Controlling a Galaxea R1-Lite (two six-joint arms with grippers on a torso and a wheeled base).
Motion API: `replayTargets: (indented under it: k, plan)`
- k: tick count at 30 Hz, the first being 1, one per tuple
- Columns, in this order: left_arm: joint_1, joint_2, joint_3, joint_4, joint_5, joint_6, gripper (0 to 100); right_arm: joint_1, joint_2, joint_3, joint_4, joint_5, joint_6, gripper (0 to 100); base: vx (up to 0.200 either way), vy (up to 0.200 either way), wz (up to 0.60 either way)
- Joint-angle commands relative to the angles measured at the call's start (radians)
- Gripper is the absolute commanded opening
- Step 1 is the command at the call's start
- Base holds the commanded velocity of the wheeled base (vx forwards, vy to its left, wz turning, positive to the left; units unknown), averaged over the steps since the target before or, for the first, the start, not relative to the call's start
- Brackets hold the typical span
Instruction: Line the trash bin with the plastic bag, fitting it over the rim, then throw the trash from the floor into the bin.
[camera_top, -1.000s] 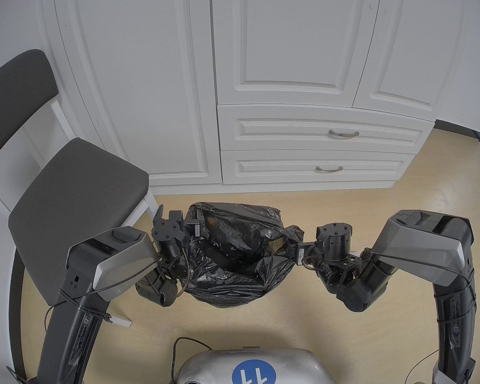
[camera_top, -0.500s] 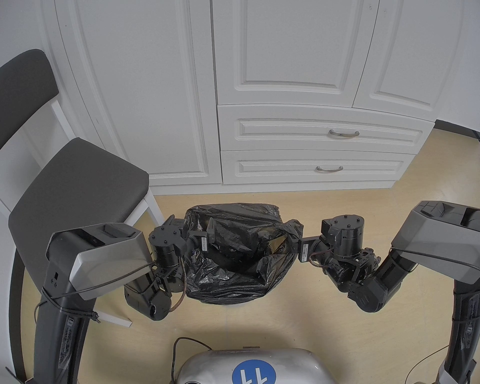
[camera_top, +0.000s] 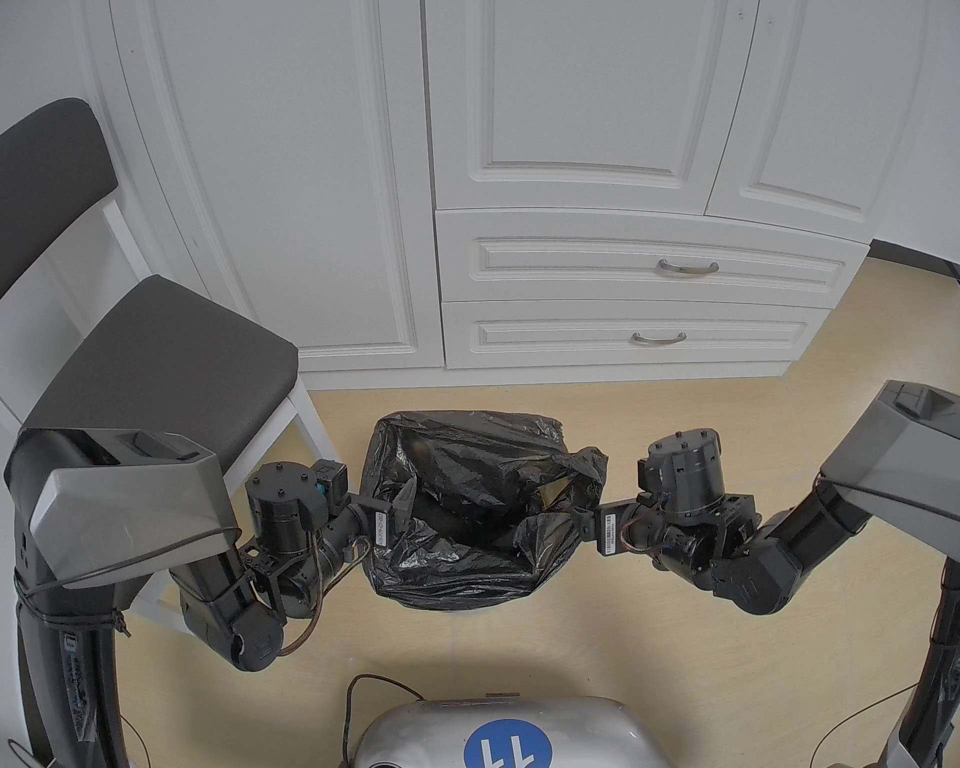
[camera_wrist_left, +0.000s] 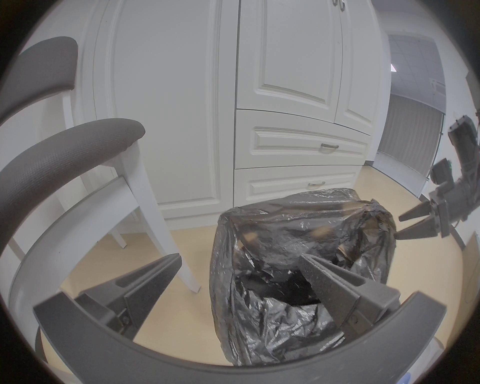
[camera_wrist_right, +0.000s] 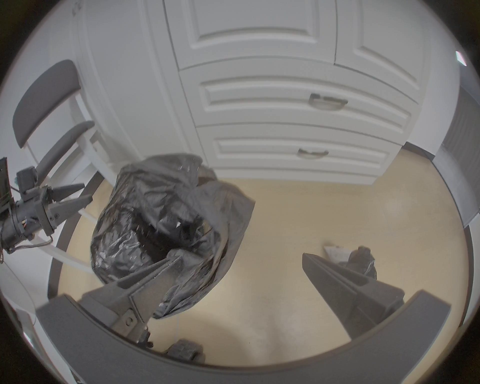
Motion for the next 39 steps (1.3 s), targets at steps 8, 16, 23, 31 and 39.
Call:
replayTargets:
  k: [8,16,23,31,39]
  plan:
    - [0.064,0.024,0.052,0.011,-0.015,-0.048,100,0.077,0.209,-0.702,0.608,-0.036,0.014,100,0.0,0.0,0.0]
    - [0.084,0.092,0.043,0.01,-0.023,-0.046,100,0.074,0.316,-0.841,0.731,-0.065,0.005,100,0.0,0.0,0.0]
    - [0.119,0.144,-0.012,0.011,-0.023,-0.049,100,0.06,0.379,-0.938,0.792,-0.071,-0.009,100,0.0,0.0,0.0]
    - [0.139,0.188,-0.071,0.011,-0.013,-0.053,100,0.008,0.446,-1.113,0.786,-0.137,0.0,100,0.0,0.0,0.0]
    - [0.17,0.236,-0.115,0.023,-0.006,-0.04,100,-0.029,0.491,-1.149,0.729,-0.154,-0.01,100,0.0,0.0,0.0]
